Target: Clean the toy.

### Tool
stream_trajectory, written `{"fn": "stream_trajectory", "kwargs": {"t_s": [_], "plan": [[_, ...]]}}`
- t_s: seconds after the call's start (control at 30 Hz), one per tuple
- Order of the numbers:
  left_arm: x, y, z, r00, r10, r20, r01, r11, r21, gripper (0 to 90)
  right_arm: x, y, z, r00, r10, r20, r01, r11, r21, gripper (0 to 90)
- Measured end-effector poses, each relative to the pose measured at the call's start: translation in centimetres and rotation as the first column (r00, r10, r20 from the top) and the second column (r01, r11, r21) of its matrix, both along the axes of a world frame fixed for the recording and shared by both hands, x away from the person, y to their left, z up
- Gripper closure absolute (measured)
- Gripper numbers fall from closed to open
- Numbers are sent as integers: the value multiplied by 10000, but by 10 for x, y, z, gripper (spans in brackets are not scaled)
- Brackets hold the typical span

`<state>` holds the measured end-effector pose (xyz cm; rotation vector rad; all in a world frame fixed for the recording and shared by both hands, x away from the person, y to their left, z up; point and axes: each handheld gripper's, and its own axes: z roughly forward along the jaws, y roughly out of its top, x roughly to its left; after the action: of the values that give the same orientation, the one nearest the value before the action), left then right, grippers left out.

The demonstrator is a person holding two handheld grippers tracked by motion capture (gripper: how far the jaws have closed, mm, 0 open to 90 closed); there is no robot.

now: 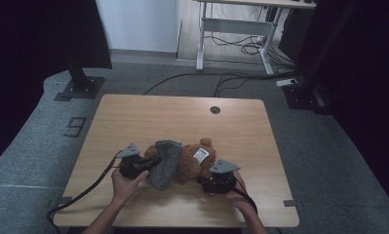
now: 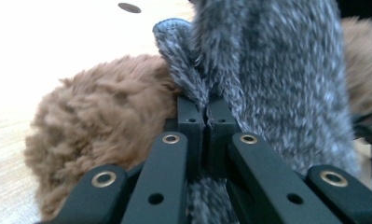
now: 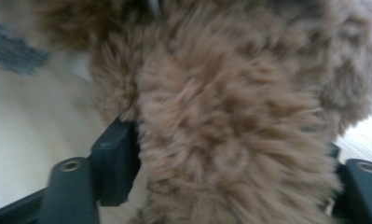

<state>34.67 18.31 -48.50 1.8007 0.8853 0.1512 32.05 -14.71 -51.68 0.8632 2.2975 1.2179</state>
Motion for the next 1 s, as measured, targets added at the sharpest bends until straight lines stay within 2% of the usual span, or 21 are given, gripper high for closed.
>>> {"fn": "stream_trajectory", "kwargs": {"t_s": [0.03,0.1,0.17,0.27,0.3,0.37,0.43,0.47,0.5,0.57,0.6,0.7,0.77,0.9,1.0], "plan": [[1,-1,5,10000,-21,40,21,10000,3,869,1,-1,-1,9999,-137,28,137,9998,112,395],[3,-6,20,9997,-149,204,150,9999,-37,868,2,-3,-2,9996,-197,181,197,9998,-2,433],[4,-18,36,9984,-356,439,362,9993,-135,868,5,-3,-2,9991,-296,304,295,9996,21,459],[8,-49,59,9926,-853,863,852,9964,46,866,7,0,-3,9970,-408,662,413,9991,-69,477],[11,-60,65,9903,-1011,951,1007,9949,90,866,8,2,-4,9954,-392,875,408,9990,-169,483],[15,-80,74,9868,-1257,1019,1244,9920,192,865,10,3,-4,9940,-387,1027,420,9987,-295,489],[19,-105,79,9827,-1562,992,1534,9875,349,864,14,4,-4,9910,-444,1265,499,9979,-401,495],[21,-120,80,9802,-1731,965,1679,9840,594,863,15,5,-4,9895,-496,1359,561,9974,-446,497],[22,-128,79,9792,-1810,914,1743,9817,771,862,16,5,-4,9880,-603,1421,679,9965,-494,498],[28,-145,71,9831,-1709,658,1615,9784,1287,861,16,6,-5,9864,-747,1461,818,9957,-433,501],[33,-149,63,9861,-1626,352,1566,9786,1332,861,17,5,-6,9841,-757,1605,834,9956,-418,502],[38,-151,41,9897,-1430,-48,1414,9719,1880,862,17,3,-7,9801,-742,1841,854,9949,-536,505],[38,-145,31,9896,-1427,-202,1440,9741,1745,865,16,4,-8,9778,-808,1933,959,9929,-701,506],[32,-124,30,9935,-1124,154,1077,9768,1852,865,17,3,-9,9786,-856,1872,975,9937,-556,513],[33,-97,28,9976,-676,167,638,9830,1723,865,16,1,-10,9790,-852,1854,953,9944,-465,521]]}}
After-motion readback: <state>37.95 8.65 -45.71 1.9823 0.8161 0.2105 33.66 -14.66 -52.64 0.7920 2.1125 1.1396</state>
